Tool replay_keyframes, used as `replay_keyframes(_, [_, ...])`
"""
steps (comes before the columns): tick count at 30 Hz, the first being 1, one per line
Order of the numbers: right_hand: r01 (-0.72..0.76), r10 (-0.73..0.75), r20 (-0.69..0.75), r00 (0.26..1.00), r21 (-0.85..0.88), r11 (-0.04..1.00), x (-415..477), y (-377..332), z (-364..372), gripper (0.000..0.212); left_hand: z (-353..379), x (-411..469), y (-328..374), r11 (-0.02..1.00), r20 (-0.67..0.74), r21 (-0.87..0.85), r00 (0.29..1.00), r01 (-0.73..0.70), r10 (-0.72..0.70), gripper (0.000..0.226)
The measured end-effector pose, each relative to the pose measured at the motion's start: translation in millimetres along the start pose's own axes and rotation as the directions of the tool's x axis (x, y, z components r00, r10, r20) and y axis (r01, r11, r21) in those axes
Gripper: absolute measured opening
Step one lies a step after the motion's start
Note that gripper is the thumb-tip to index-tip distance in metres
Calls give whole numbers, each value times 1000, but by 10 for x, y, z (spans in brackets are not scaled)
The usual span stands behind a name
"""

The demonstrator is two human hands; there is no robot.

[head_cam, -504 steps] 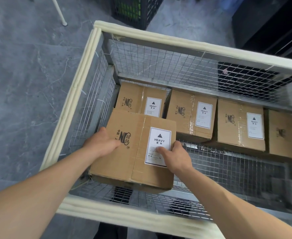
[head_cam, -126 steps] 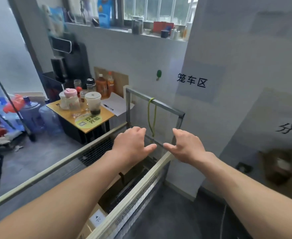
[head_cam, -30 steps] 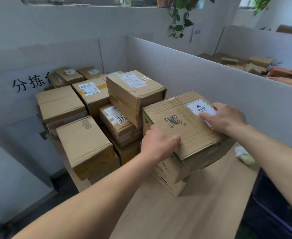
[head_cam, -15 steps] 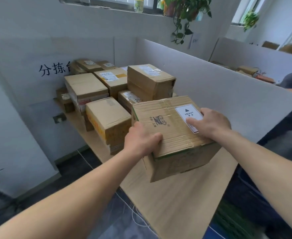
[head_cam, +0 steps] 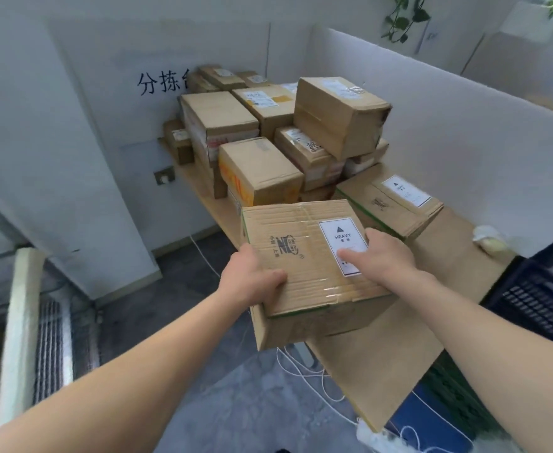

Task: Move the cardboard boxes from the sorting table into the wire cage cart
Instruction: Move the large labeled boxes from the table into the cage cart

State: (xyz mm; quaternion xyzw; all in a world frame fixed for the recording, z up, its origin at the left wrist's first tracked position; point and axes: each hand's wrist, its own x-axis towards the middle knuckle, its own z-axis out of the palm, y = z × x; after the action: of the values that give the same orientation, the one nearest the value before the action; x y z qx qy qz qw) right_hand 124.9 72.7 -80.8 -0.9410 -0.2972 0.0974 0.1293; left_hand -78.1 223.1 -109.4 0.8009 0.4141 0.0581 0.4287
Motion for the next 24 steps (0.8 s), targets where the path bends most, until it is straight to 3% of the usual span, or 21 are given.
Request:
replay_keyframes(8, [15,-18,135,991,20,1000,155,148,528,46,270,55,-332,994,-9,34,995,99,-99,44])
replay_keyframes(15, [-19,-38,255,966,218,976,396,267,724,56,363,131,-426,976,-65,-36,974,215,-217,51])
replay_keyframes(20, [43,-92,345,934,147,988,468,274,767,74,426,95,-492,950,-117,-39,943,309,-312,31])
replay_keyframes(24, [141,-178,361,916,125,982,470,143,841,74,373,8,-557,908,-167,-80,892,411,-419,55])
